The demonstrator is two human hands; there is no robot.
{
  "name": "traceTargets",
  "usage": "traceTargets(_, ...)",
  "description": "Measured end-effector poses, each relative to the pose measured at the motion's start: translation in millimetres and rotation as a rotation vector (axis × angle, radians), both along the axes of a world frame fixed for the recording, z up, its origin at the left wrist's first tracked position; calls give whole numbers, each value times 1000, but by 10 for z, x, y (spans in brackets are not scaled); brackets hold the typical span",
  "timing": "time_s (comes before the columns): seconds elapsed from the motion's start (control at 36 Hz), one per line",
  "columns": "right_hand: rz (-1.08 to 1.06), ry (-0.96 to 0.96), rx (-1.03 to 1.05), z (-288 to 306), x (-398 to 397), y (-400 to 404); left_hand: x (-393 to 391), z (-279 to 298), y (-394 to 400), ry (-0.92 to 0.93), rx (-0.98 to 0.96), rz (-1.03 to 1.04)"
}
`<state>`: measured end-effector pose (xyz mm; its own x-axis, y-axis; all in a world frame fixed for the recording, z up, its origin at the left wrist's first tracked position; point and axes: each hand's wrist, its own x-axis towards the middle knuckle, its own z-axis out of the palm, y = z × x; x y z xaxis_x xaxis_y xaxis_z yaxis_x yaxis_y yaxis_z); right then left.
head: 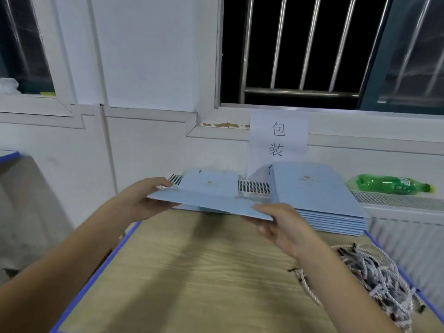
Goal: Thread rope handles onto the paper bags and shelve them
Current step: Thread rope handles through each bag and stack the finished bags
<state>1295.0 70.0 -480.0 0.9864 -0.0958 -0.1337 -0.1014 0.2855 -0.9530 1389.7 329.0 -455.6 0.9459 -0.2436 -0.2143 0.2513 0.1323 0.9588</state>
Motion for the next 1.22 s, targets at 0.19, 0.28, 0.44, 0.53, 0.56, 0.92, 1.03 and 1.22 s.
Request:
traceTargets(0.19, -114, -284, -122, 567, 570, -51, 436, 493, -22, -256, -80, 38)
traceTargets(0.28, -172, -356, -199, 576, 908, -21, 685, 532, -112, -300, -147, 125)
traceTargets(0.44, -295, -247, -492, -180, 1495, 28, 1077, -182, -235, -379, 173, 210)
traceTargets(0.53, -274, -77, -917, -671, 1576, 88, 1160, -751, -287, -468, 583, 195)
traceTargets(0.56, -243, -7, -1124, -780, 1568, 107, 1177, -912, -293, -512, 708, 180)
traceTargets(0.92, -175, -238, -1651, -680, 1375, 57, 1002, -999, -726, -817, 1356, 25)
traceTargets(1.03, -485, -549, -1711, -355, 1142, -309, 712, -649, -1437, -1022, 1210, 22)
traceTargets(1.22, -704, -12, -1871, -195, 494, -1532, 231, -484, -2648, -1017, 1205, -129)
